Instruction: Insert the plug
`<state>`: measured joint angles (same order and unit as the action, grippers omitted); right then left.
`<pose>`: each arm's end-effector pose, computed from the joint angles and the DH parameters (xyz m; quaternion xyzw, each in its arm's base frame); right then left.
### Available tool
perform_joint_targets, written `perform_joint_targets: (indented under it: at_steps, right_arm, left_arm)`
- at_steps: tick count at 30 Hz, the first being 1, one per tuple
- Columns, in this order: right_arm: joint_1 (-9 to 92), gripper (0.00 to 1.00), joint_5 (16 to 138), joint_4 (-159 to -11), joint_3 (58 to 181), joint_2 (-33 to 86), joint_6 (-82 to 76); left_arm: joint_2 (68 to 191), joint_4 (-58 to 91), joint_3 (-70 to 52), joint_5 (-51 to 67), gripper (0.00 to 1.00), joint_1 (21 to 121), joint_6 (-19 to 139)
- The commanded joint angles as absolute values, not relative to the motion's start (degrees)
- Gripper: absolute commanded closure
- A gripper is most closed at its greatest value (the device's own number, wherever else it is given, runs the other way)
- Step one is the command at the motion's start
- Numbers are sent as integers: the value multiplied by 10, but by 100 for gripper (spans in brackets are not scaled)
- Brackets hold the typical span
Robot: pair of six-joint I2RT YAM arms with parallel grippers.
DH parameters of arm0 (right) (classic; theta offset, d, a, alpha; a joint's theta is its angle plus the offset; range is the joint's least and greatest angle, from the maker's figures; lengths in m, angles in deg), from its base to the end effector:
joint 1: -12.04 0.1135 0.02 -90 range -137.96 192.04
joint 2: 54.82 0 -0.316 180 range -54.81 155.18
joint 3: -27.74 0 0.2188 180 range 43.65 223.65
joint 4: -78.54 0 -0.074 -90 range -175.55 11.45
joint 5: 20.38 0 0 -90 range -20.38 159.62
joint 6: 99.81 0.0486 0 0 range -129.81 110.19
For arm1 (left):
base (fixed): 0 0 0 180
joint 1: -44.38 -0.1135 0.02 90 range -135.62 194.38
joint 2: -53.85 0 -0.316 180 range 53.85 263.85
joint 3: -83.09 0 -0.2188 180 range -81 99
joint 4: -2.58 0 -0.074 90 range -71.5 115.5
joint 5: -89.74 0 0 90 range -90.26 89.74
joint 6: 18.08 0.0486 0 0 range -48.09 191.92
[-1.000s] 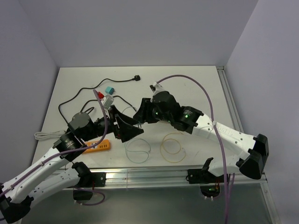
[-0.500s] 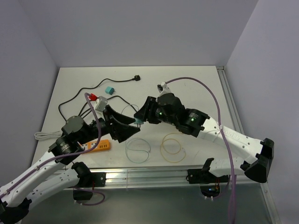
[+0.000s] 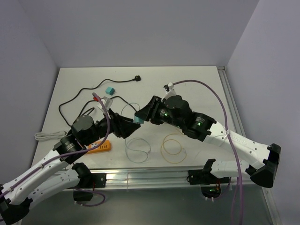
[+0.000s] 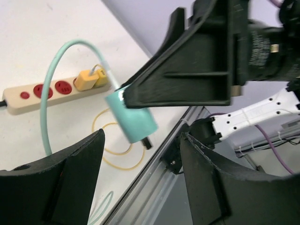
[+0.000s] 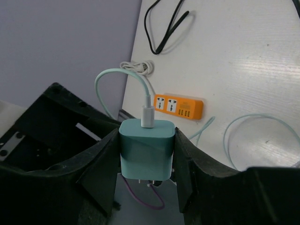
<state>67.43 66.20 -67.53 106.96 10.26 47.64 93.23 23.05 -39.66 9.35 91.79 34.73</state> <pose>0.1241 0.1747 0.4121 0.0319 0.8173 0.4654 0.3383 0.0656 -0.0834 0.3756 0.1218 0.7124 -0.5081 0.4684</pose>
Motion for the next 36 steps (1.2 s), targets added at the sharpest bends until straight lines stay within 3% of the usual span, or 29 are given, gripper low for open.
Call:
perform_joint_targets:
  at_steps: [1, 11, 18, 25, 26, 29, 30, 35, 36]
  right_arm:
    - [680, 100, 663, -726, 1067, 79, 497]
    - [691, 100, 661, -724, 1068, 85, 493]
    - [695, 100, 650, -727, 1062, 91, 495]
    - [704, 100, 643, -733, 1067, 101, 495]
    - [707, 100, 643, -734, 1068, 102, 493]
    - [713, 100, 643, -731, 1072, 103, 489]
    - [714, 100, 643, -729, 1072, 102, 487]
    - [714, 100, 631, -726, 1065, 84, 474]
    - [714, 97, 632, -726, 1065, 83, 470]
  left_arm:
    - [937, 226, -397, 68, 30, 921, 346]
    - [952, 222, -394, 45, 36, 924, 338]
    - [955, 207, -394, 48, 27, 925, 328]
    - [965, 198, -397, 41, 28, 924, 317]
    - [967, 199, -396, 39, 30, 924, 317]
    - [973, 199, -395, 43, 53, 924, 321]
    - [974, 202, -394, 42, 65, 925, 323]
    - [970, 216, -395, 52, 86, 924, 335]
    - [966, 218, -400, 53, 96, 925, 335]
